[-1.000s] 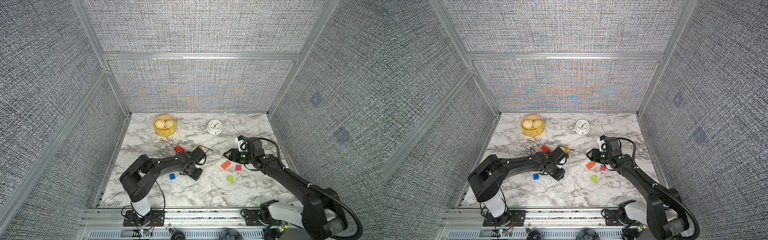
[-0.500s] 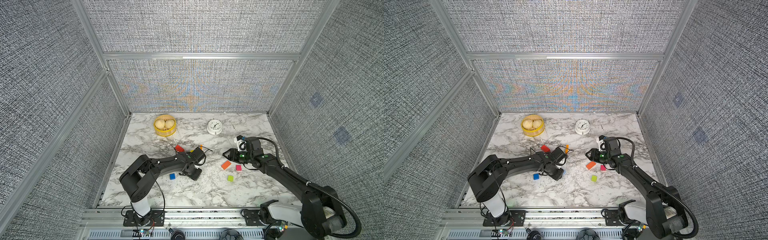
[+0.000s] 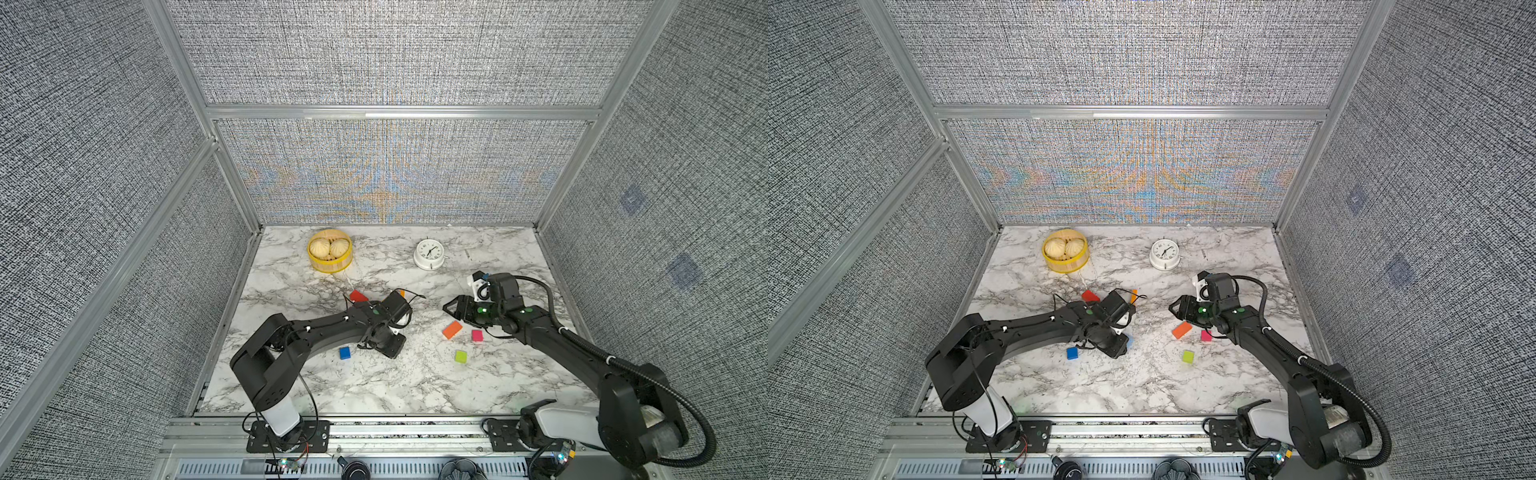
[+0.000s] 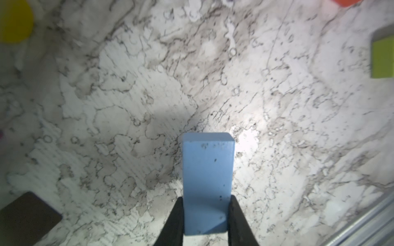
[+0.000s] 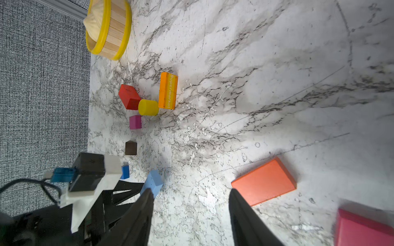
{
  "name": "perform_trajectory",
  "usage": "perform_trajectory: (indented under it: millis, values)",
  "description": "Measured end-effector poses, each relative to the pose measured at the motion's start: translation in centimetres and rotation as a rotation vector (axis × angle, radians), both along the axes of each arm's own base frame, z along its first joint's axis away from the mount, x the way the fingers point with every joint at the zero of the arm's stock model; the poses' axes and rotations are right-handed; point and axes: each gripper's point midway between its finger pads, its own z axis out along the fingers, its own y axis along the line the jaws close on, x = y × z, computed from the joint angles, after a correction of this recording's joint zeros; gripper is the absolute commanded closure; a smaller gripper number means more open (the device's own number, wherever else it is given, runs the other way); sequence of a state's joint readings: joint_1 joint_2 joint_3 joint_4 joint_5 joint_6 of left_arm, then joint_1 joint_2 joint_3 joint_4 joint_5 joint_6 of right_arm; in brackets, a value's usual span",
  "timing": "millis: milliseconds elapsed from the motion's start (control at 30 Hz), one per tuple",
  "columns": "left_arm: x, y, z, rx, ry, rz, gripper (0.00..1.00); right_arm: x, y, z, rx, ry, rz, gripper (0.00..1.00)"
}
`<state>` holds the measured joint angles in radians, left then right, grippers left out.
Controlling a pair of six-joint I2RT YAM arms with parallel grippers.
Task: Build the wood block tower
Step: 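Lift the light-blue block with the left gripper while the right gripper approaches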
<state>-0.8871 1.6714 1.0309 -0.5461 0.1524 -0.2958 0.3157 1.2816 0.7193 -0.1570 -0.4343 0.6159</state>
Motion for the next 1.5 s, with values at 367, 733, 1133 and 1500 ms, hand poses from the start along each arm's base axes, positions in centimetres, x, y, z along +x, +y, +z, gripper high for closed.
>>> perform_trajectory:
  millis: [367, 733, 1133, 1500]
  values:
    - [4.4, -3.6, 4.6, -0.238, -0.019, 0.089, 0.81, 0.2, 1.7, -0.1, 0.05, 0.018, -0.032, 0.47]
    - [7.5, -7.4, 7.8, -0.467, 0.018, 0.123, 0.82, 1.5, 4.8, 0.1, 0.041, -0.014, -0.018, 0.55]
    - [9.3, -7.6, 6.9, -0.534, 0.065, 0.153, 0.84, 3.4, 5.4, 1.7, 0.026, -0.066, -0.043, 0.56]
    - [9.8, -7.9, 7.0, -0.572, 0.095, 0.152, 0.84, 4.2, 5.6, 2.2, 0.01, -0.093, -0.03, 0.55]
